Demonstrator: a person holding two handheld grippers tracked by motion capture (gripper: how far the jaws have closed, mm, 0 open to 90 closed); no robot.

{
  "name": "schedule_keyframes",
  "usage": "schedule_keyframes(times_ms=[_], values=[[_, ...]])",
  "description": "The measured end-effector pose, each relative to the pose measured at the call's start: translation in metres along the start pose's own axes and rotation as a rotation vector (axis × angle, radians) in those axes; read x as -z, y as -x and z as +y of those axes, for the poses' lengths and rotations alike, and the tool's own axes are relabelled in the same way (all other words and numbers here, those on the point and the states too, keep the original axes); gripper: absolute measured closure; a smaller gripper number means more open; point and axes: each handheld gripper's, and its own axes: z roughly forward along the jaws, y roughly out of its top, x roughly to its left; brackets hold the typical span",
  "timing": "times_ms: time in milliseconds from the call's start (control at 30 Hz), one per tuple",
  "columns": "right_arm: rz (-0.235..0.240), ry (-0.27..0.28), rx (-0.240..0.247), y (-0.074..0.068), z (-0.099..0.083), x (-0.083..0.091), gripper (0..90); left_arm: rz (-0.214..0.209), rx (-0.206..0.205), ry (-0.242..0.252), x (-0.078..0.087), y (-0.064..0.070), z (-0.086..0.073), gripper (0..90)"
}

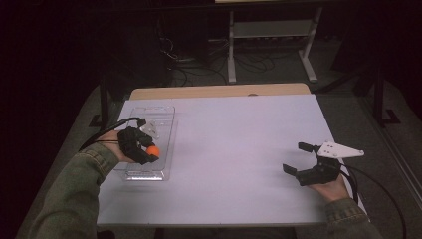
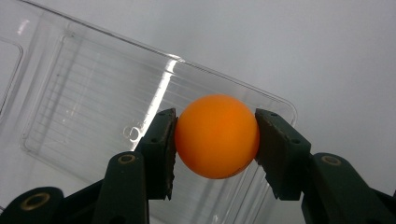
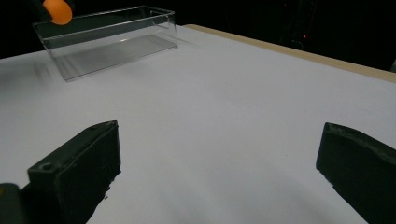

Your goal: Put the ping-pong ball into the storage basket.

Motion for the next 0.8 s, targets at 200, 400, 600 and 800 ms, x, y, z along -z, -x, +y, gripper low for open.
schedule_keyframes(times_ms=[200, 400, 600, 800], values=[[-0.001, -0.002, -0.001, 0.000, 0.000, 0.000, 0.0, -0.010, 0.001, -0.005, -0.005, 0.001, 0.000, 50.3], [0.000, -0.004, -0.001, 0.000, 0.000, 0.000, 0.0, -0.020, 0.013, -0.007, -0.009, 0.001, -0.001, 50.2], [0.001, -0.004, 0.001, 0.000, 0.000, 0.000, 0.0, -0.023, -0.004, -0.026, -0.012, 0.006, 0.002, 50.2], [0.003, -0.003, 0.001, 0.000, 0.000, 0.000, 0.0, -0.034, -0.015, -0.047, -0.018, 0.007, 0.005, 50.2]])
